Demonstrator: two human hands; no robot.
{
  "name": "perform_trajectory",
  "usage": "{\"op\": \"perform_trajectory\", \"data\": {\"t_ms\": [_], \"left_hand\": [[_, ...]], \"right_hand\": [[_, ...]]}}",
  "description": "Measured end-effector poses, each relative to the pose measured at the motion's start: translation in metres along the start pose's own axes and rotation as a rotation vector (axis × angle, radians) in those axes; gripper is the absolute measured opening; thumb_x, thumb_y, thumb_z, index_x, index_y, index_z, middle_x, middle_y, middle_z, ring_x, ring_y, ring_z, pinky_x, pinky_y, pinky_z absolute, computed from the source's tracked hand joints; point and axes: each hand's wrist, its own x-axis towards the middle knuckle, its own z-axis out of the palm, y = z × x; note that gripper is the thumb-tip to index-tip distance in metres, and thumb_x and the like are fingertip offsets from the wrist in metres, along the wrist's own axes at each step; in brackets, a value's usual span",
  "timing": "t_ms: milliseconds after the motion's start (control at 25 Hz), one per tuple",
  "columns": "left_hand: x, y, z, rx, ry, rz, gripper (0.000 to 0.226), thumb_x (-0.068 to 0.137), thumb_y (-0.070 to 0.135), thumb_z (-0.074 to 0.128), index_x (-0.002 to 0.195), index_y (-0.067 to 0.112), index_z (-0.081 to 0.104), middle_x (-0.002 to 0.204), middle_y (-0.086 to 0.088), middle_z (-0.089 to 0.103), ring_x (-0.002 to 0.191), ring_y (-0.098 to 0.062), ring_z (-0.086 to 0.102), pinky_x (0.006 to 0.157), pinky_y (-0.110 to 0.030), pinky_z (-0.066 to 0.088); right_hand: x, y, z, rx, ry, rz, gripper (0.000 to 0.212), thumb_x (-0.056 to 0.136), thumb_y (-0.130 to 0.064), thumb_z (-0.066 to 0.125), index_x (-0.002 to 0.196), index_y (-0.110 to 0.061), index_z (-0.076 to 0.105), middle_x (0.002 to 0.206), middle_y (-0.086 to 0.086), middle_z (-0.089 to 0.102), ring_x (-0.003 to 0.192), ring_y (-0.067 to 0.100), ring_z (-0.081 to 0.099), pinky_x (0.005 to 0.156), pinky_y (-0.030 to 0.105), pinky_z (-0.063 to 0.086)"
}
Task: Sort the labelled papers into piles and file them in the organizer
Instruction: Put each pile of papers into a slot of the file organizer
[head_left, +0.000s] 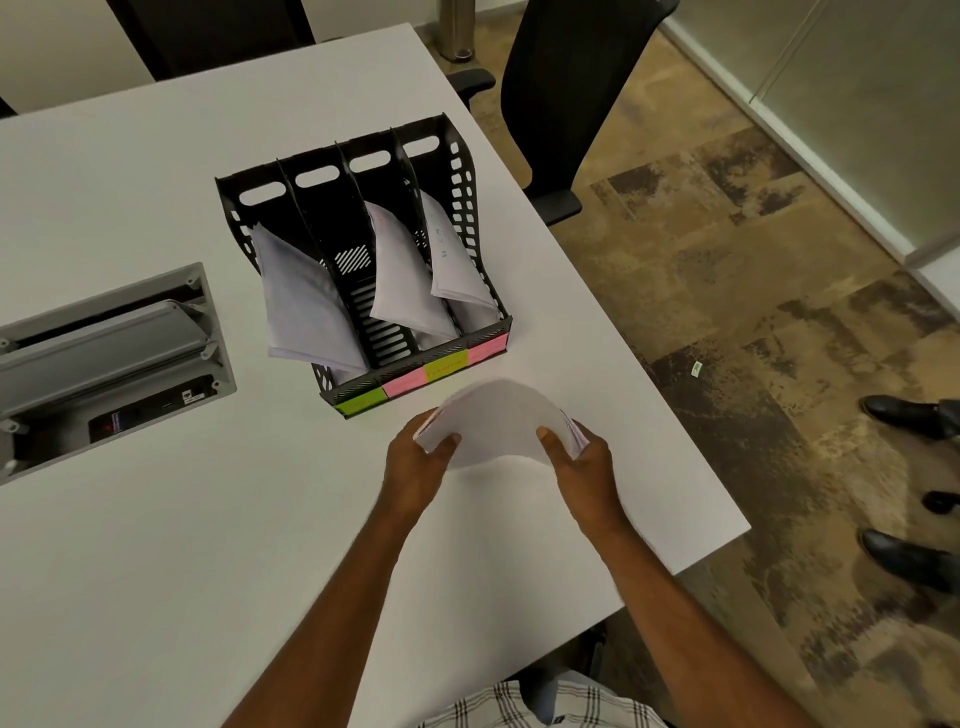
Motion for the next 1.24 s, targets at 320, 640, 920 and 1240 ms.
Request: {"op": "perform_trajectory", "data": {"t_ms": [320,640,920,1240], "left_hand": [[-0.002,-0.001,0.003,-0.022,-0.079,-0.029,0.032,0.096,0.017,0.065,0.127,0.024,0.065,0.104,0.005,0.072,0.101,-0.018,0.067,0.084,-0.028,0.056],[-0.003,-0.003,0.006,-0.131,-0.026,-0.034,0.032,0.098,0.02,0.061,0.097,0.051,0.065,0.095,0.025,0.069,0.101,-0.015,0.064,0.079,-0.025,0.05],[0.003,-0.022,-0.013,-0.209,0.016,-0.168,0.03,0.098,0.017,0.061,0.123,0.03,0.052,0.119,-0.003,0.061,0.113,-0.027,0.057,0.098,-0.042,0.048],[0.04,-0.005,-0.083,-0.024,0.426,0.083,0.023,0.097,0.003,0.057,0.117,0.008,0.067,0.117,-0.007,0.068,0.109,-0.029,0.063,0.09,-0.022,0.049]], "right_hand": [[0.002,0.002,-0.005,-0.001,0.069,0.111,0.042,0.093,-0.018,0.067,0.089,-0.06,0.068,0.084,-0.04,0.066,0.083,-0.001,0.068,0.064,0.005,0.051],[0.005,0.013,0.008,-0.086,-0.003,0.128,0.029,0.097,-0.017,0.062,0.108,-0.043,0.067,0.095,-0.024,0.07,0.103,0.012,0.069,0.086,0.026,0.058],[0.005,0.021,0.011,-0.478,-0.211,-0.022,0.029,0.099,-0.016,0.057,0.125,-0.027,0.064,0.106,-0.007,0.071,0.101,0.017,0.068,0.085,0.015,0.053],[0.013,-0.05,0.028,-0.471,-0.196,-0.203,0.054,0.092,0.009,0.055,0.131,-0.027,0.06,0.11,-0.006,0.068,0.102,0.016,0.066,0.096,0.029,0.054]]}}
